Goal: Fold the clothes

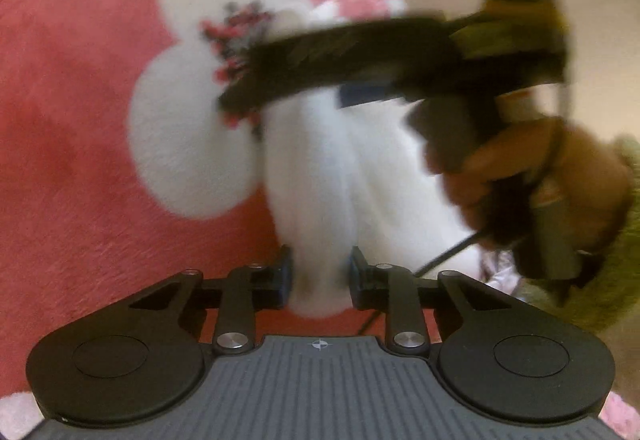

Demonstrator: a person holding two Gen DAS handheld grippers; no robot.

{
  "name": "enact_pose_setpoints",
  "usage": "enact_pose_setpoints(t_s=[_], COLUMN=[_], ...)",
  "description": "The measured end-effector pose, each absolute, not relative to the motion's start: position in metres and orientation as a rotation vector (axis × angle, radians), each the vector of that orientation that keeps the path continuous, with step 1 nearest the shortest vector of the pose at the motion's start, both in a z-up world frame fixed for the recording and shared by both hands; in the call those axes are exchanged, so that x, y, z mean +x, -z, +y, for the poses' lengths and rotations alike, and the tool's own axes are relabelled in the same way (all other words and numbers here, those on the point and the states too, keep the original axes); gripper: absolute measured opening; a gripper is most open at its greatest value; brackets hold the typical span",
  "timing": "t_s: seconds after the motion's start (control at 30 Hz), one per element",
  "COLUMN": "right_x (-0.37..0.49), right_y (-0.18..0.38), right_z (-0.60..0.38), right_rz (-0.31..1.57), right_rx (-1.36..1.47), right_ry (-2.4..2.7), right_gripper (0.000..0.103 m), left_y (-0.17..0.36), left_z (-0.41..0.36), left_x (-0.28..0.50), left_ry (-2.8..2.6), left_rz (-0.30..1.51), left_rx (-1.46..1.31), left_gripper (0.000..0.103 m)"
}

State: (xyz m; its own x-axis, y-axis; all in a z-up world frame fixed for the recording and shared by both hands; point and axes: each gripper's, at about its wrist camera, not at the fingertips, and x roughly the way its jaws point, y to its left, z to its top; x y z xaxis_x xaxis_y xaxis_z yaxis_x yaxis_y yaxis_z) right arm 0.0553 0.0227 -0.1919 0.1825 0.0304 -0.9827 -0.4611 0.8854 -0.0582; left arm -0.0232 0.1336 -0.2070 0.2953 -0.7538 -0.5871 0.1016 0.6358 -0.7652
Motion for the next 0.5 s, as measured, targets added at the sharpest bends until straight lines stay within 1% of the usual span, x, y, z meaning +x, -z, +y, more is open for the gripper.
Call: enact_pose_setpoints(t_s=[0.07,0.1,0.17,0.2,0.23,0.27,0.33,0.37,0.5], right_x=[0.045,0.041,0.039,0.038,0.036,0.034,0.029,0.027,0.024], right_y=[0.19,0.189,0.186,0.185,0.182,0.177,0.162,0.154,0.12], right_z=[0.021,0.018,0.018,0.019,0.016,0.011,-0.003,-0.01,-0.05], right_rz=[1.317,1.303,1.282,1.273,1.264,1.257,1.244,1.232,1.174], right_rx=[-0.441,-0.456,-0.48,-0.491,-0.487,-0.467,-0.393,-0.348,-0.172], right_ry=[-0.366,-0.372,-0.388,-0.397,-0.405,-0.41,-0.421,-0.424,-0.443], right_gripper=[0.083,0.08,0.069,0.066,0.058,0.047,0.035,0.032,0.03], left_y=[0.198,0.194,0.185,0.18,0.174,0.167,0.152,0.144,0.109], left_z=[0.128,0.124,0.118,0.119,0.116,0.11,0.1,0.098,0.076], left_x=[-0.025,-0.025,-0.024,-0.022,-0.022,-0.022,-0.023,-0.032,-0.059], left_ry=[0.646,0.646,0.64,0.638,0.636,0.634,0.641,0.649,0.681], left_rz=[1.1,1.087,1.07,1.062,1.052,1.041,1.017,1.003,0.957], left_rx=[-0.668,-0.654,-0.627,-0.617,-0.601,-0.581,-0.534,-0.51,-0.405], left_gripper=[0.025,0.025,0.025,0.024,0.024,0.024,0.024,0.024,0.024])
